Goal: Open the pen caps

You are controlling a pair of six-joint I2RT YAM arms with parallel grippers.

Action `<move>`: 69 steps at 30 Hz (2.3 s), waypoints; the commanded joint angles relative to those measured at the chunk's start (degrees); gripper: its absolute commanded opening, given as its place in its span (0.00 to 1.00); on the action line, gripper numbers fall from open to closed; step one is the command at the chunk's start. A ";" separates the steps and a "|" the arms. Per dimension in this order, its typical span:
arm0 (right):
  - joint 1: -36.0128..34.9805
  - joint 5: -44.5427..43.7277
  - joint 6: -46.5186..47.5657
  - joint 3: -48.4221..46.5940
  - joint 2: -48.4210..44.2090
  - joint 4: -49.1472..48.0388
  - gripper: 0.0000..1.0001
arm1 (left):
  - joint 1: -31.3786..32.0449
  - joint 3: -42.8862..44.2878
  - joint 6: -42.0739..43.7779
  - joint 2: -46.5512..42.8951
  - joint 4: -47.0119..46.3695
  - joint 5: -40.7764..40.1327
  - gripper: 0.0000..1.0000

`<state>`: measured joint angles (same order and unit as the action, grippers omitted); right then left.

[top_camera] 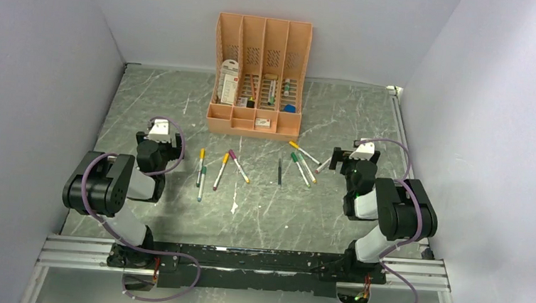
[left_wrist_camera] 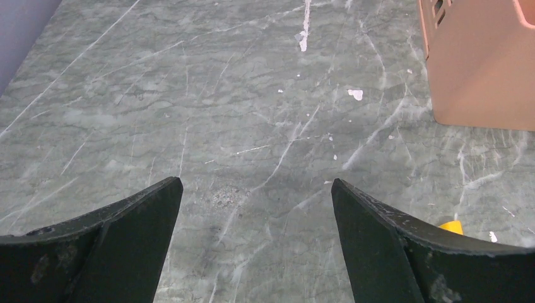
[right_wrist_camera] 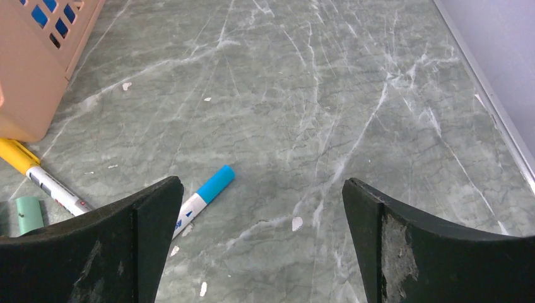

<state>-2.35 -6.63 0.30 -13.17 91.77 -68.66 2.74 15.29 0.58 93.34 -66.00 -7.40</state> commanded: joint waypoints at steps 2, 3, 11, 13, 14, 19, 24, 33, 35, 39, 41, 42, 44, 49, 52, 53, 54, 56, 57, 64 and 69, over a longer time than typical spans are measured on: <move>-0.02 0.13 0.45 -0.80 0.53 -0.89 1.00 | -0.55 0.62 -0.58 -0.02 -1.84 1.29 1.00; 0.04 0.13 0.44 -0.81 0.56 -0.86 1.00 | -0.55 0.61 -0.60 -0.04 -1.83 1.29 1.00; -0.01 0.04 0.50 -0.70 0.51 -1.02 1.00 | -0.55 0.57 -0.62 0.07 -1.93 1.32 1.00; 0.02 0.02 0.50 -0.68 0.43 -0.99 1.00 | -0.57 0.62 -0.65 0.01 -1.95 1.28 1.00; 0.06 0.04 0.51 -0.70 0.42 -1.00 1.00 | -0.55 0.62 -0.59 0.00 -1.92 1.26 1.00; -0.07 -0.30 0.58 -0.36 0.34 -1.47 1.00 | -0.55 0.38 -0.46 -0.04 -2.27 1.21 1.00; -0.16 0.39 1.09 0.26 -2.90 -0.54 1.00 | -0.54 -0.44 1.19 -0.98 -3.28 4.69 1.00; -0.28 6.44 -10.28 -20.26 -14.19 45.70 1.00 | 0.66 5.26 1.05 -6.31 12.21 2.99 1.00; -0.28 11.44 -10.64 -22.82 -13.93 49.52 1.00 | 0.60 7.92 -1.41 -6.52 17.94 0.31 1.00; -0.22 16.36 -13.89 -21.90 -17.74 50.43 1.00 | 0.60 12.43 -5.26 -6.77 27.02 0.72 0.99; -0.28 19.94 -13.34 -22.78 -18.97 51.82 1.00 | 0.67 13.51 -6.80 -8.00 29.85 1.64 1.00; -0.29 22.33 -12.15 -24.03 -18.90 53.59 1.00 | 0.99 13.61 -6.53 -8.93 30.52 1.65 1.00; -0.35 25.97 -10.12 -25.95 -18.46 56.04 1.00 | 1.41 13.27 -7.11 -11.40 31.95 1.33 1.00; -0.33 31.92 -11.61 -27.87 -18.66 58.67 1.00 | 3.20 12.85 -9.59 -16.86 33.30 1.10 0.99; -0.28 37.57 -14.37 -25.20 -21.05 54.84 1.00 | 4.81 16.63 -13.47 -18.98 36.68 4.65 0.99; -0.22 37.49 -16.82 -23.86 -21.89 53.05 1.00 | 5.36 18.46 -15.18 -19.21 38.34 6.70 1.00; 0.01 36.98 -19.02 -22.86 -22.68 52.12 1.00 | 5.64 20.74 -16.83 -19.09 39.80 9.01 1.00; 0.32 39.74 -20.60 -21.70 -23.81 50.99 1.00 | 5.82 25.37 -19.49 -18.26 43.30 15.03 0.99; 0.37 41.39 -22.08 -21.03 -24.17 49.50 1.00 | 5.95 27.95 -20.09 -17.92 46.84 17.26 1.00; 0.29 39.51 -31.38 -24.70 -21.34 61.52 1.00 | 6.40 31.94 -27.66 -23.00 48.30 27.46 1.00; -0.62 45.97 -32.54 -27.13 -18.01 64.84 1.00 | 6.32 32.45 -33.62 -26.68 51.50 32.25 1.00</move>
<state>-2.39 33.82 -29.26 -37.78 71.83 -7.86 8.80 46.81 -26.39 69.56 -17.58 17.91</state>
